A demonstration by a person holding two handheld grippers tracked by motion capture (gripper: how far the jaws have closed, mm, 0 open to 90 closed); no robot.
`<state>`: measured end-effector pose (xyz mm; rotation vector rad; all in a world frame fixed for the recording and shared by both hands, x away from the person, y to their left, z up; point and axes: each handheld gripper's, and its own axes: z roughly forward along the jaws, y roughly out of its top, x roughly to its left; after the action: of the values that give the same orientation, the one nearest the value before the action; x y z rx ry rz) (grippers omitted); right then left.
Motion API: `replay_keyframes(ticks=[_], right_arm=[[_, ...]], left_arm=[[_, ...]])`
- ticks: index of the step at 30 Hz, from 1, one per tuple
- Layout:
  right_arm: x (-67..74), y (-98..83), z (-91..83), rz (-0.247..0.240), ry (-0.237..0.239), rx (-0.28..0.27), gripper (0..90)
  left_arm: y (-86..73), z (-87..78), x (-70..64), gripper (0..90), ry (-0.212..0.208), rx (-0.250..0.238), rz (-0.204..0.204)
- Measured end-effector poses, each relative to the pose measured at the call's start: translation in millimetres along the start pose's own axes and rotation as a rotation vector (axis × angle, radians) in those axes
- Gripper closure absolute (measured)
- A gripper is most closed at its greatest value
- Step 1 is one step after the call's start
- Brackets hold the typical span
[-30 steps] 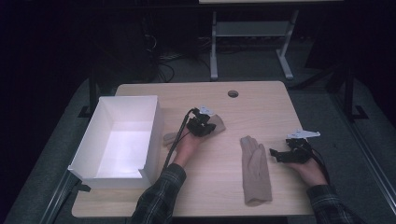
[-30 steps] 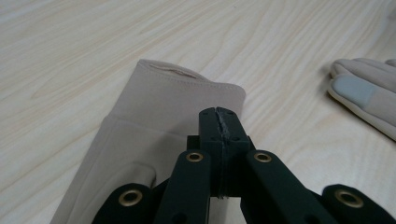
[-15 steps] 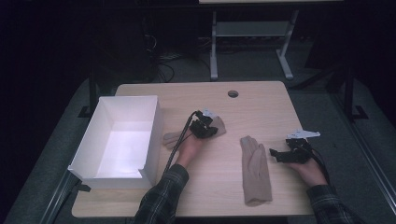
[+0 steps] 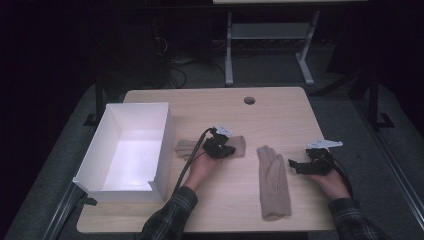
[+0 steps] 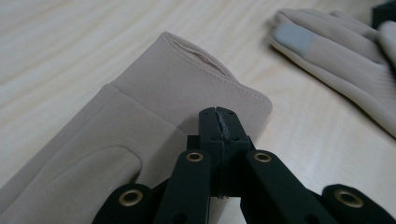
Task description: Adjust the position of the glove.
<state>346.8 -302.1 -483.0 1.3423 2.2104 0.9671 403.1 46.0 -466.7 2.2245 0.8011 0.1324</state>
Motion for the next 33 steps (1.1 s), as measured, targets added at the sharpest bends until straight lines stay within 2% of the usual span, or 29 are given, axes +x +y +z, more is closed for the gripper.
replay_keyframes(ticks=[10,13,15,17,25,28,33], right_arm=[[0.0,0.0,0.0,0.000,0.000,0.000,14.0],[0.0,0.0,0.0,0.000,0.000,0.000,14.0],[0.0,0.0,0.0,0.000,0.000,0.000,14.0],[0.0,0.0,0.0,0.000,0.000,0.000,14.0],[0.2,0.0,-0.1,-0.001,0.001,0.000,14.0],[0.2,0.0,-0.1,-0.001,0.002,0.001,14.0],[0.8,-0.1,-0.2,0.001,0.002,0.002,14.0]], left_arm=[[-13.3,-9.9,-22.2,89.8,-0.060,0.029,0.053],[-19.3,-13.3,-28.6,89.8,-0.082,0.020,0.038],[-22.2,-16.1,-31.0,89.8,-0.092,0.030,0.050],[-25.4,-17.7,-35.2,89.8,-0.104,0.022,0.037],[-35.7,-28.0,-46.1,89.8,-0.141,0.054,0.071],[-41.1,-32.0,-49.5,89.7,-0.157,0.050,0.052],[-51.3,-42.8,-54.9,89.8,-0.170,0.070,0.065]])
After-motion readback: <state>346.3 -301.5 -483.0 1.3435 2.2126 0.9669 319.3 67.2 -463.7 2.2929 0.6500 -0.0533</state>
